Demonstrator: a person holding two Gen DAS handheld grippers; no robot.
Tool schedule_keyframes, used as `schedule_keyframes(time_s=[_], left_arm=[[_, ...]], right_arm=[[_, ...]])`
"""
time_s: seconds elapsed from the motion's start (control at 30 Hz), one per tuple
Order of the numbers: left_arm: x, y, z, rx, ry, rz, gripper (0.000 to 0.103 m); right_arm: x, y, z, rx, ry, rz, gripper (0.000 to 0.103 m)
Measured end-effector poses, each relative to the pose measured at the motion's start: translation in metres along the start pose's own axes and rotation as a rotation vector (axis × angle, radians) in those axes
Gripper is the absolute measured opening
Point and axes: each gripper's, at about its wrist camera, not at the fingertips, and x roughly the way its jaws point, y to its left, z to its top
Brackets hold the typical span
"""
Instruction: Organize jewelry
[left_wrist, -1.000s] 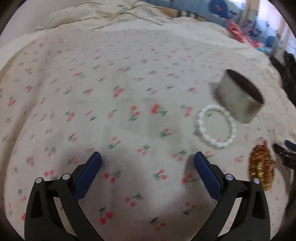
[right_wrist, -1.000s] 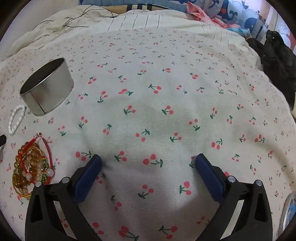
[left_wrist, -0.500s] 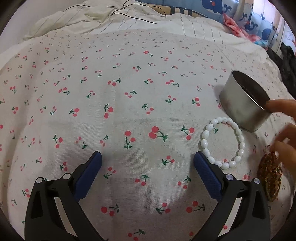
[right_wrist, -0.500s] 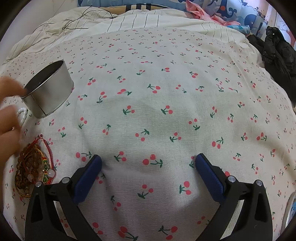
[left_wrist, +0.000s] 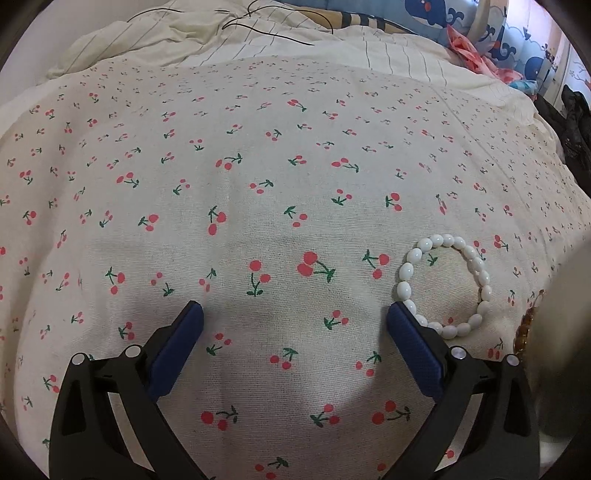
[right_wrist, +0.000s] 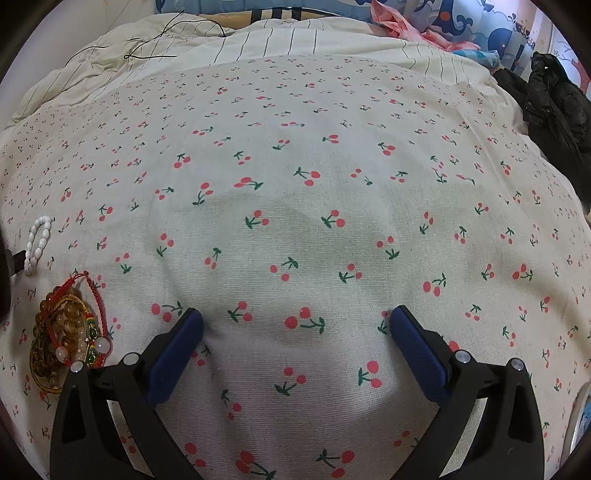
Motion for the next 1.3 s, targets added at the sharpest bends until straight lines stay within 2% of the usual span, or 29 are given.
schedule_keyframes(time_s=[1.1, 1.3], left_arm=[[-0.005, -0.001, -0.003, -0.017, -0.004, 0.019, 0.096], [-0.028, 0.001, -0.009, -0.023, -0.066, 0.05, 0.096]], right_arm=[[0.001, 0.001, 0.0, 0.0, 0.0, -0.003, 0.097], [0.001, 0.0, -0.002, 0.004, -0.014, 0.002, 0.097]])
